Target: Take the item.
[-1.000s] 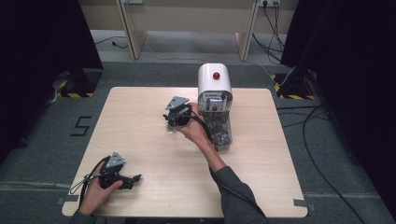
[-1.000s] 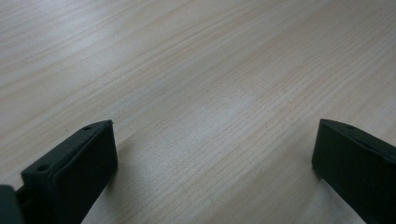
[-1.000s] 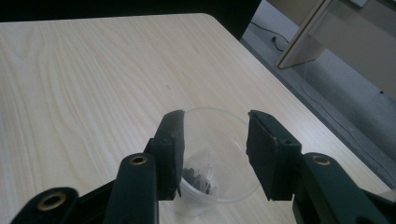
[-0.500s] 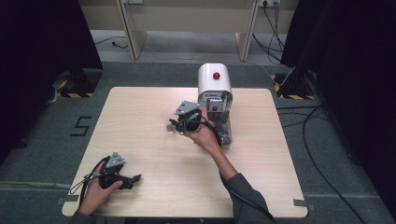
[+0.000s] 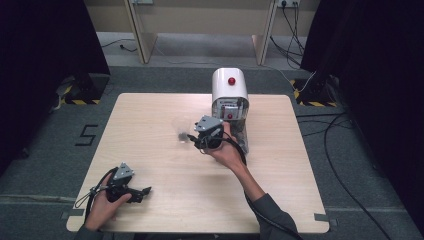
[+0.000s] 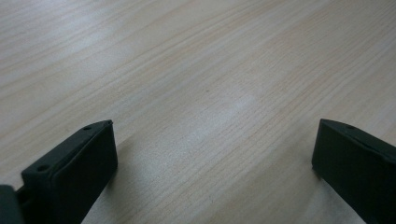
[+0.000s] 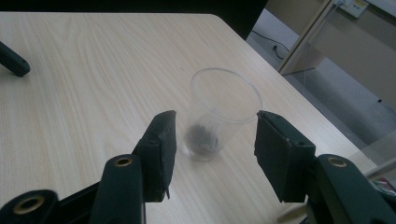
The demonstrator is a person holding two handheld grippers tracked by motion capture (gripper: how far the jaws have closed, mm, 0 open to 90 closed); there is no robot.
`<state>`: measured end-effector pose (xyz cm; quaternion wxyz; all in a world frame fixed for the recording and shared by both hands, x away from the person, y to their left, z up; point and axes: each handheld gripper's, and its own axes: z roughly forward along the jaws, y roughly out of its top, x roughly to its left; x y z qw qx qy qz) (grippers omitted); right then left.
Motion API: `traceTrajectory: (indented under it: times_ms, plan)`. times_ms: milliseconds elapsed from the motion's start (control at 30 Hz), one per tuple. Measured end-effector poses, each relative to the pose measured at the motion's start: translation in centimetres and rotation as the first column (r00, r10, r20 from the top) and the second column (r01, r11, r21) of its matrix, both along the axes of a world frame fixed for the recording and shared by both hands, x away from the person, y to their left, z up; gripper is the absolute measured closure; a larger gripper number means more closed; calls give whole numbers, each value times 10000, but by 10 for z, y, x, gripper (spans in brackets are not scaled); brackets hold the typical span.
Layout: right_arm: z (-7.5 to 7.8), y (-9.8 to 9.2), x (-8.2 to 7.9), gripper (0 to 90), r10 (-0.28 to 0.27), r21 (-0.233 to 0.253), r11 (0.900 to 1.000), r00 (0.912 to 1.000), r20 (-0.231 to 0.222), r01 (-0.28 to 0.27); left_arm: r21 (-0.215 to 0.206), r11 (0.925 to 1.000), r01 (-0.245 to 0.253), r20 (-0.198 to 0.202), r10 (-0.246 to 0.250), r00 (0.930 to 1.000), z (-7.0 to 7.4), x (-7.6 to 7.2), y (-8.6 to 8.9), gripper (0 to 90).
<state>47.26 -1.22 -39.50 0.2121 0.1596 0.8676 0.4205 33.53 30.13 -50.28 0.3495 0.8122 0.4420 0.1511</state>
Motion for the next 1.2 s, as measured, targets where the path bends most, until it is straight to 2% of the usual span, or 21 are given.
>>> traceTrajectory:
  times_ms: [533,567,1000,1100,1200]
  plan:
    - [-3,-21,-13,436,-119,305,9995,9999,-94,122,-3,10000,-1,-1,1,10000,0,0,0,0]
    - [-5,-24,-14,432,-186,350,9992,9996,-234,194,-1,10000,-2,-1,2,10000,0,0,0,0]
    - [-15,-44,-18,425,-477,682,9964,9983,-332,499,-1,10000,-1,-1,1,10000,0,0,0,0]
    - [-17,-48,-17,424,-570,617,9963,9975,-424,595,1,10000,-1,-2,1,10000,0,0,0,0]
    - [-17,-50,-17,424,-594,772,9950,9965,-592,639,0,10000,1,0,-1,10000,0,0,0,0]
